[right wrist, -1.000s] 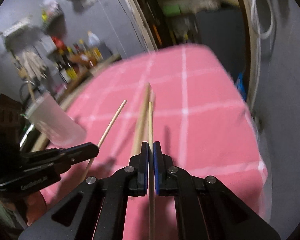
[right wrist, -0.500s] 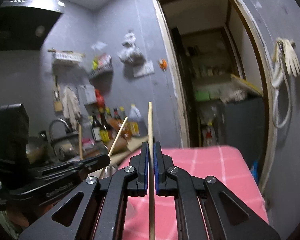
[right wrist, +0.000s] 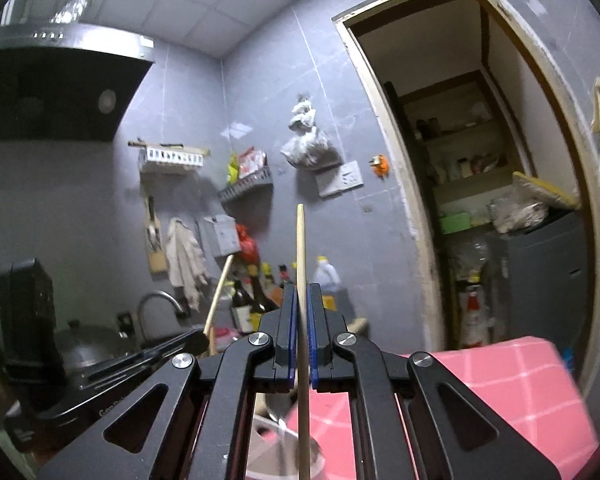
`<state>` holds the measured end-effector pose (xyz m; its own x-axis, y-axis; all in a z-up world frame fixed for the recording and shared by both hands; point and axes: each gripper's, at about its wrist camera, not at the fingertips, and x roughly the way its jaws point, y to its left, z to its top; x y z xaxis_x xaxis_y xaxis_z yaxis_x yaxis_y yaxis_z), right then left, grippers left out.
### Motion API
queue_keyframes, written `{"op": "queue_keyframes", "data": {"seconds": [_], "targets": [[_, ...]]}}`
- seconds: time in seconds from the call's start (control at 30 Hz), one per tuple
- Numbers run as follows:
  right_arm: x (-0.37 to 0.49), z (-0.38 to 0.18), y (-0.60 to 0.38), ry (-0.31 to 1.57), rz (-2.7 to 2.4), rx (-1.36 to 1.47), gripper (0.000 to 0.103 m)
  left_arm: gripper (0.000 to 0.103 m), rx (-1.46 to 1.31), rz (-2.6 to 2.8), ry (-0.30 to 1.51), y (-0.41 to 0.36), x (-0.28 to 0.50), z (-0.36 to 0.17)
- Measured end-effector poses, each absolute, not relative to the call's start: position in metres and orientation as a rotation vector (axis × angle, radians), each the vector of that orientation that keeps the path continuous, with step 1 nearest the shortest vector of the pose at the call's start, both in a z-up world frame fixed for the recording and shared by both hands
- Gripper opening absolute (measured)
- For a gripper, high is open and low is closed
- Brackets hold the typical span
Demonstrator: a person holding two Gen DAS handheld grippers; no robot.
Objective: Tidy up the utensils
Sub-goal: 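Lower both held chopsticks down into the caddy slots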
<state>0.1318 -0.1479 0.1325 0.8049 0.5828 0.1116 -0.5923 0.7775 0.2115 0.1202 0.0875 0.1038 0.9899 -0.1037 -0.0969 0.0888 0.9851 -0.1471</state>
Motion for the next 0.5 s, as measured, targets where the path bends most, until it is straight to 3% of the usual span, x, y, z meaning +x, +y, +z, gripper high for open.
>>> {"op": "queue_keyframes", "data": {"seconds": [0.23, 0.5], "targets": [[0.158, 0.117, -0.125, -0.034, 0.684, 0.304, 0.003, 0.002, -0.249, -0.053, 0.067, 0.143, 0.126, 0.100], [0.174, 0.104, -0.122, -0.040, 0.679, 0.342, 0.003, 0.002, -0.277, -0.039, 0.019, 0.144, 0.130, 0.094]]}}
